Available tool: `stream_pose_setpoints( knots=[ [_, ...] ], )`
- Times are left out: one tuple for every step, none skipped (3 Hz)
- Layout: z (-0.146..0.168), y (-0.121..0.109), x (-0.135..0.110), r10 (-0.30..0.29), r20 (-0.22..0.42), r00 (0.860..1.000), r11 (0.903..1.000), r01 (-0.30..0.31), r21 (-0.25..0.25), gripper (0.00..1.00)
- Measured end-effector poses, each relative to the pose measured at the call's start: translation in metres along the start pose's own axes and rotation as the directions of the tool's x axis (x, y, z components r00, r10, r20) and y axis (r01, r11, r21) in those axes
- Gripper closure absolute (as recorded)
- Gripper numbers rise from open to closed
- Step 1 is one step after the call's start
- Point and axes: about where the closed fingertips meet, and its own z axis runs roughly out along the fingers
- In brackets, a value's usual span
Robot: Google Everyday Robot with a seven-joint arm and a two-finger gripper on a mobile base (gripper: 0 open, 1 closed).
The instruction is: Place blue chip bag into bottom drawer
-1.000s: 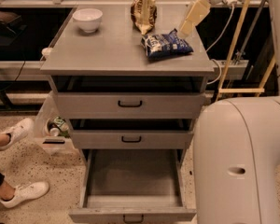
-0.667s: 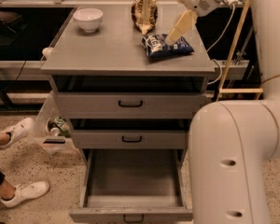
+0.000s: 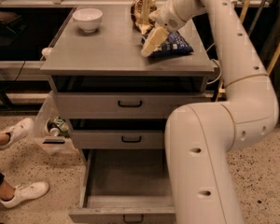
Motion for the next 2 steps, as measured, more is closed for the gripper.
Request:
stream_pose_setpoints(
  knots=[
    [0.016,-0.005,0.005,-0.019,-0.098,0.995,0.9997,0.021,0.012,0.0],
    [-0.002,-0.021,0.047,0.031,-0.263,0.964,0.9963,-0.009,0.086,0.0]
  ],
)
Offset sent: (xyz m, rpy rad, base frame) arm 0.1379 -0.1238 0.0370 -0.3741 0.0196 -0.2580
